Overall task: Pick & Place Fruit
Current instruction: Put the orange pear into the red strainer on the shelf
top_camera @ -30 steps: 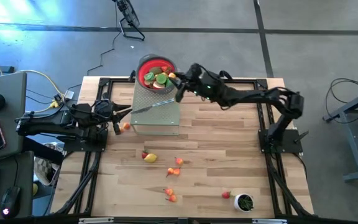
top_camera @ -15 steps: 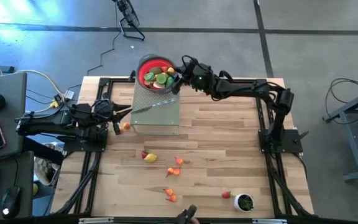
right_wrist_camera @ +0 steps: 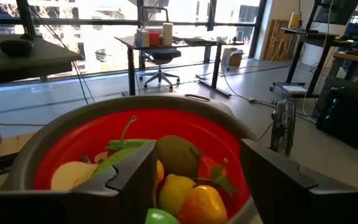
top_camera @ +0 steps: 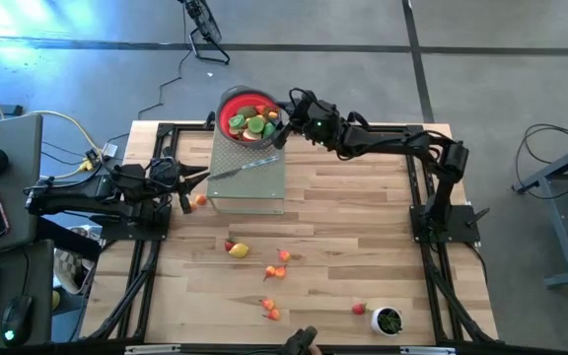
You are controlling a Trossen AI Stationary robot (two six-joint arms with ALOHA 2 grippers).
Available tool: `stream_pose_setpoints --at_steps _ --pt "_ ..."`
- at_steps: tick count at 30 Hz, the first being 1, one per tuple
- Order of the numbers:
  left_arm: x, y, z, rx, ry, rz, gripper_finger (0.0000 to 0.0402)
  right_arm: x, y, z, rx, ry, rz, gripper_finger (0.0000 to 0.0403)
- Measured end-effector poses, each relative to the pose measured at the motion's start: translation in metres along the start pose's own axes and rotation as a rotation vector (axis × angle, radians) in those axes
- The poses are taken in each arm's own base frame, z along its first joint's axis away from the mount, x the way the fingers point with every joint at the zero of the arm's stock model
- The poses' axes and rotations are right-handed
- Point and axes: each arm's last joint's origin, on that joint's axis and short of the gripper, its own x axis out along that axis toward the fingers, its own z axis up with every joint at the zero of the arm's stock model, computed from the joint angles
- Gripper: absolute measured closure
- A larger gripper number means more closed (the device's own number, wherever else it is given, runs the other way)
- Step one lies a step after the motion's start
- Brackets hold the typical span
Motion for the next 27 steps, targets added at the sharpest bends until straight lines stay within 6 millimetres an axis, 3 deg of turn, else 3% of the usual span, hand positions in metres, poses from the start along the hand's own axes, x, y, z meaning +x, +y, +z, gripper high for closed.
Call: stream_pose_setpoints --at_steps 5,10,19,27 --pt "0.000 0.000 0.000 0.000 0.000 0.000 0.0334 -0.015 0.003 0.016 -0.006 0.028 0.016 0.0205" --pt "0.000 0.000 0.000 0.000 0.000 0.000 0.0334 -0.028 0.010 0.026 -0.015 0.070 0.044 0.0263" --pt "0.000 -0.002 0.000 -0.020 -0.001 -0.064 0.0334 -0.038 0.024 0.020 -0.023 0.197 0.088 0.0377" --pt "0.000 -0.002 0.000 -0.021 -0.001 -0.074 0.0334 -0.060 0.030 0.024 -0.022 0.288 0.136 0.0397"
